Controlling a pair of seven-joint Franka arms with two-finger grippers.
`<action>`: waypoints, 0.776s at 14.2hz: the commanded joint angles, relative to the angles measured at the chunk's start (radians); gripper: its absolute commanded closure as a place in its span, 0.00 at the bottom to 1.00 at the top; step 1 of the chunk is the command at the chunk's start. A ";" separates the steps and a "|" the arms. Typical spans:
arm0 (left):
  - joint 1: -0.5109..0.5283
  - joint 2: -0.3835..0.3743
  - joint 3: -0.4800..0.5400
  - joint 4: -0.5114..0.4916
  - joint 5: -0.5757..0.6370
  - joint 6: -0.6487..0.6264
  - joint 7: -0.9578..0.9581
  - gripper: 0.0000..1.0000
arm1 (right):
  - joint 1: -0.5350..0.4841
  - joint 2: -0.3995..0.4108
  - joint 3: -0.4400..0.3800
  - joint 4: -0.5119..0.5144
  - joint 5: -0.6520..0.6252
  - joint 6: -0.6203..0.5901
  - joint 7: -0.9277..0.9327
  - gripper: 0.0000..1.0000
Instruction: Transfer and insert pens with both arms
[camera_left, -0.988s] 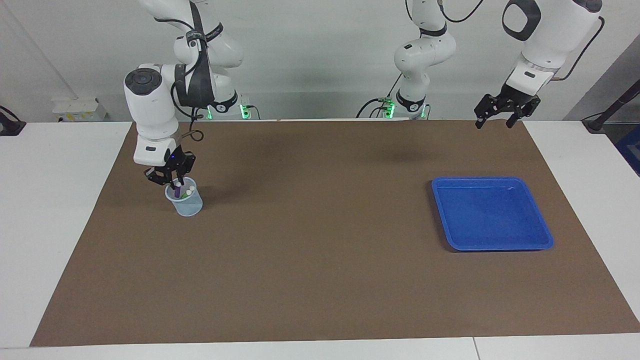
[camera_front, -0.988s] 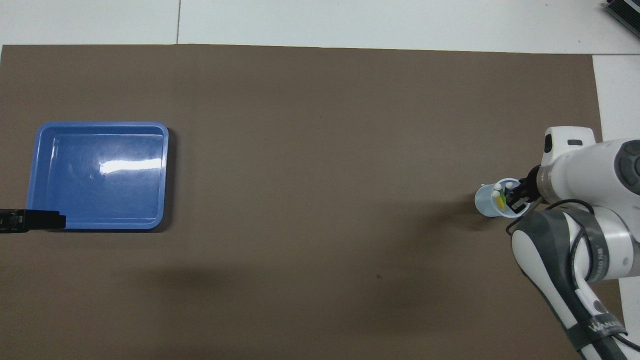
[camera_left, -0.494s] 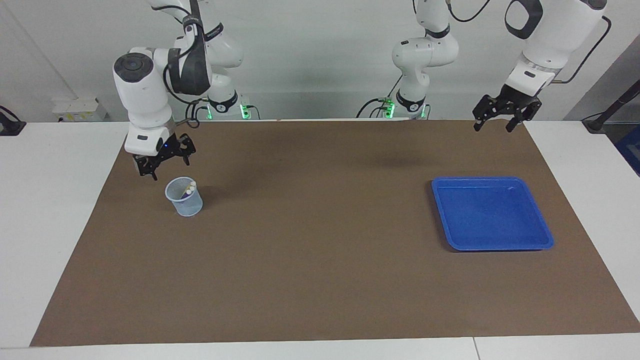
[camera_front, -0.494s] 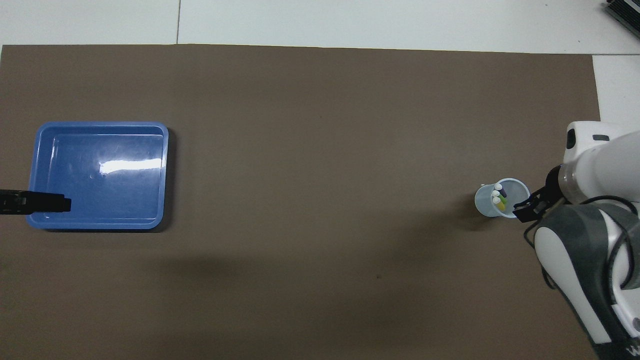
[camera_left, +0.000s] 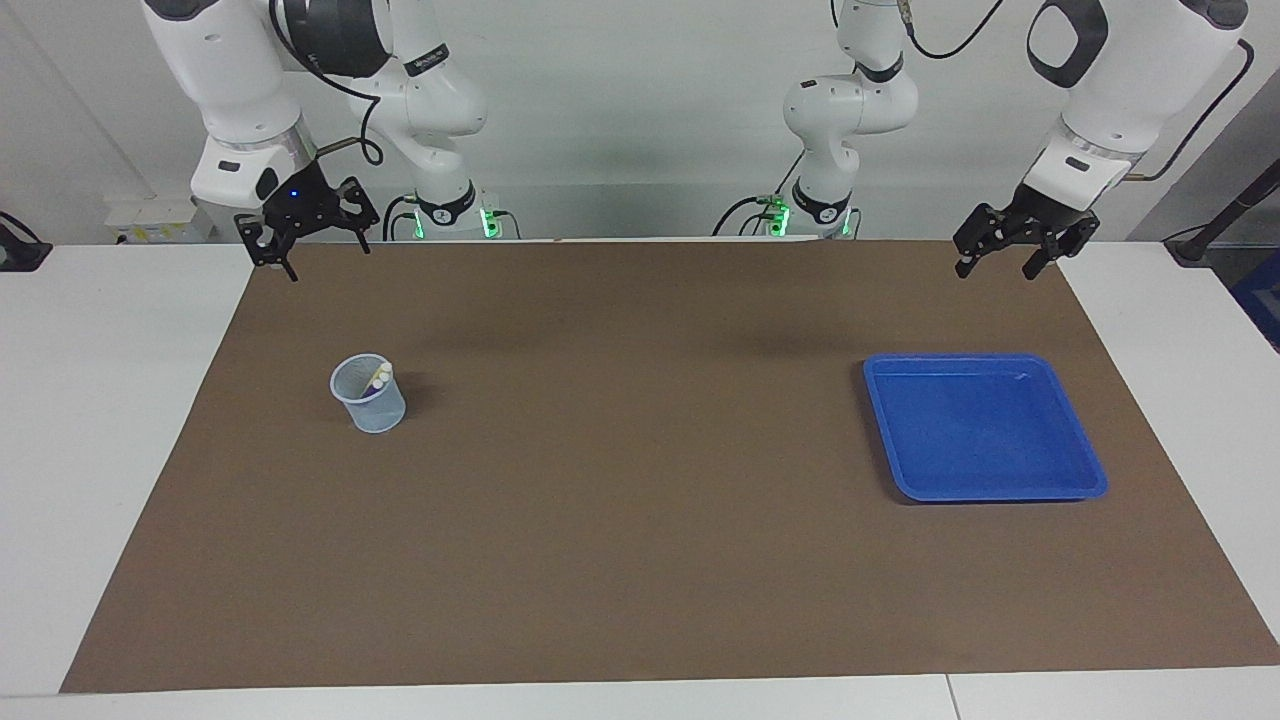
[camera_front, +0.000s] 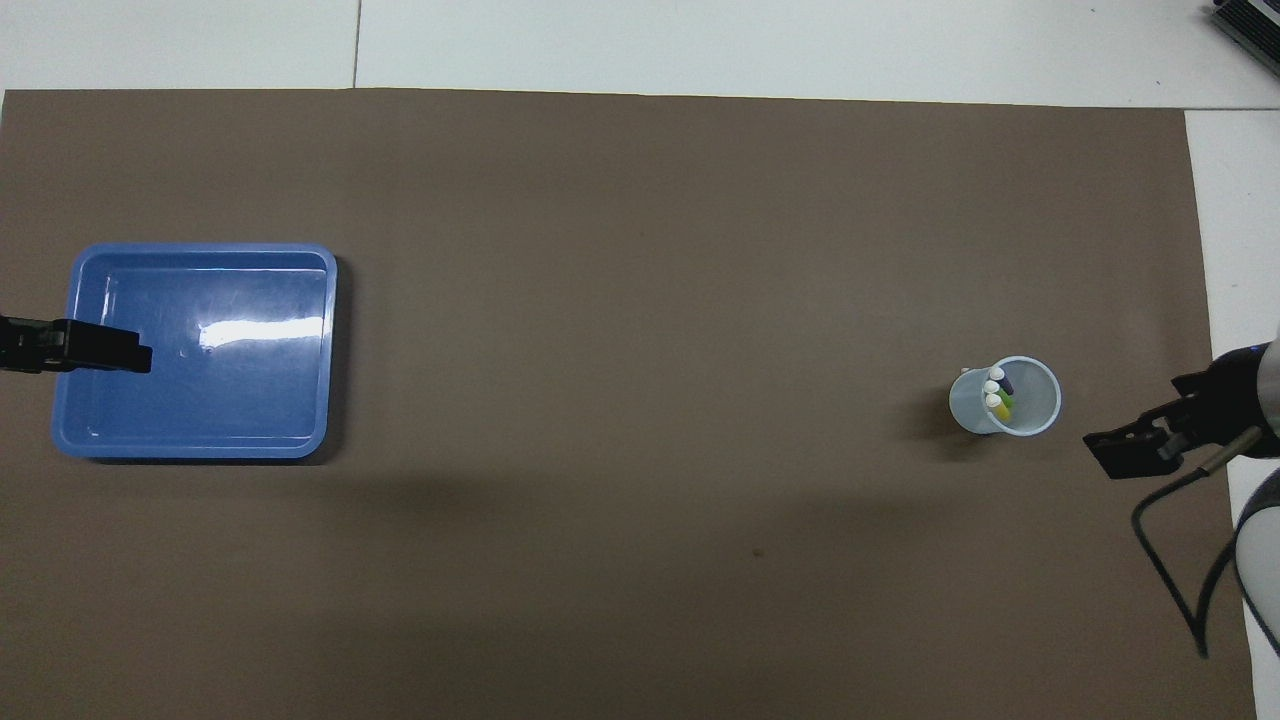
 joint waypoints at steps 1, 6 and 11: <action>-0.030 0.049 0.014 0.059 0.031 0.036 -0.022 0.00 | 0.018 0.126 -0.004 0.160 -0.001 -0.062 0.065 0.00; -0.058 0.095 0.012 0.184 0.106 -0.038 -0.022 0.00 | 0.205 0.211 -0.174 0.225 0.001 -0.034 0.198 0.00; -0.058 0.084 -0.013 0.159 0.085 -0.047 -0.051 0.00 | 0.210 0.213 -0.185 0.187 -0.001 0.023 0.225 0.00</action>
